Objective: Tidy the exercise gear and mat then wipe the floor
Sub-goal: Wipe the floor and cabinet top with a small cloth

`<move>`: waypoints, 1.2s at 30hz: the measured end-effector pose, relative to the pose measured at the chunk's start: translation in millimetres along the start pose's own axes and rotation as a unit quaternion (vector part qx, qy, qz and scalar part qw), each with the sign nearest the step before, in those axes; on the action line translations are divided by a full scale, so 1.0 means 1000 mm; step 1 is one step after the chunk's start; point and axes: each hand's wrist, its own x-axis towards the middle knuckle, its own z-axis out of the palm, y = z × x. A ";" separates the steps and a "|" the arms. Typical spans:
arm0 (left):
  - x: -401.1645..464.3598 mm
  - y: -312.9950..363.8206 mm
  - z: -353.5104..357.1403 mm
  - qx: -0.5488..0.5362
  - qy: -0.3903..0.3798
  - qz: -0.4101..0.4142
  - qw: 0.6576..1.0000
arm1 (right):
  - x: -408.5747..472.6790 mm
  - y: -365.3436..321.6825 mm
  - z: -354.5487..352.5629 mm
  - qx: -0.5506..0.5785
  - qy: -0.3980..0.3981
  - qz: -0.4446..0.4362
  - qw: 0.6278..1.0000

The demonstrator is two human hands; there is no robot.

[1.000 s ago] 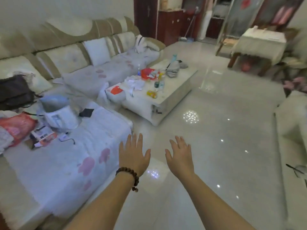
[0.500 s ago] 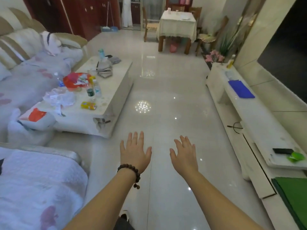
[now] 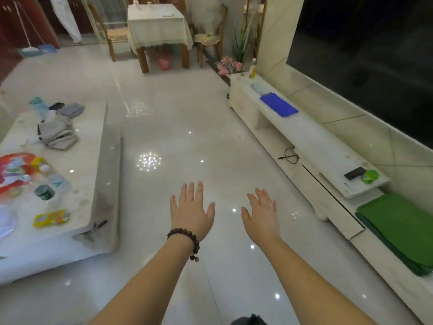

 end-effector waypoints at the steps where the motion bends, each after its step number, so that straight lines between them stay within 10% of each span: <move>1: 0.015 0.003 0.001 -0.002 -0.004 0.011 1.000 | 0.012 0.003 -0.001 0.002 0.003 0.011 1.000; 22: 0.465 0.151 -0.005 -0.024 -0.028 0.088 0.995 | 0.449 0.093 -0.054 0.004 0.027 0.087 0.996; 36: 0.805 0.115 -0.022 -0.021 -0.006 0.108 0.994 | 0.753 0.055 -0.037 -0.007 0.044 0.110 0.993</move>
